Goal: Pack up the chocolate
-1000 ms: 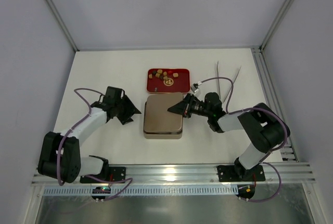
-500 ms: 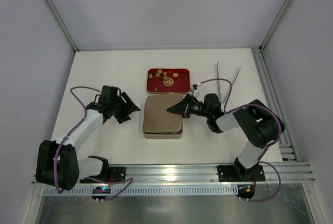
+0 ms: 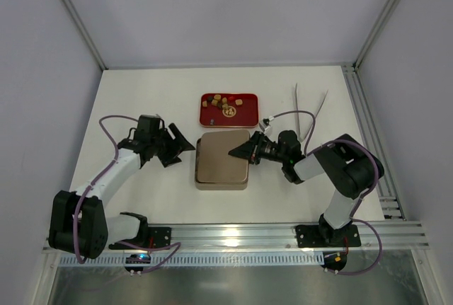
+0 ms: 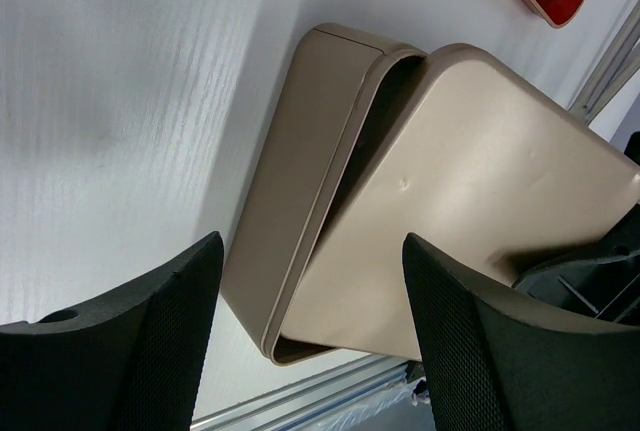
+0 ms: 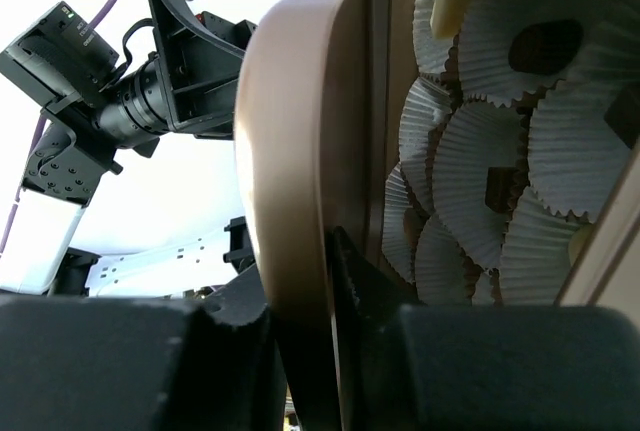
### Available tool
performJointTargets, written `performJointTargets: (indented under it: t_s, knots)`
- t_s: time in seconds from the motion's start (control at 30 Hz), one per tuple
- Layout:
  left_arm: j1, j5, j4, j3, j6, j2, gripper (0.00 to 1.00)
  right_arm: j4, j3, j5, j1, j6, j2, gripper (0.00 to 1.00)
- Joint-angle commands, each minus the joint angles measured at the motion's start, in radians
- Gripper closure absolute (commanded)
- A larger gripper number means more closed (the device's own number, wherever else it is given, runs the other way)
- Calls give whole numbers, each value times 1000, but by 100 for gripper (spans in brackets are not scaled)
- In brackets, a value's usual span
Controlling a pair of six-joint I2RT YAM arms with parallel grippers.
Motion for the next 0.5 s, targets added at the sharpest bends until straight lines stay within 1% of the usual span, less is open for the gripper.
performJointTargets:
  t_s: [0.0,0.23,0.33,0.37,0.4,0.47]
  knots:
    - [1,32,37,24,30,9,28,75,-4,2,-5,-14,-11,77]
    - [0,42,46,19,30,26,28,33,-23,-1,-25,-30,-43,74]
    - [1,43,49,19,30,35,28,24,-41,-6,-40,-36,-60,71]
    - [1,43,49,19,30,34,28,21,-46,-6,-43,-37,-65,71]
    - [1,45,51,19,28,38,28,15,-49,-9,-50,-45,-71,69]
    - [1,45,52,18,28,41,28,-1,-59,-12,-63,-54,-86,68]
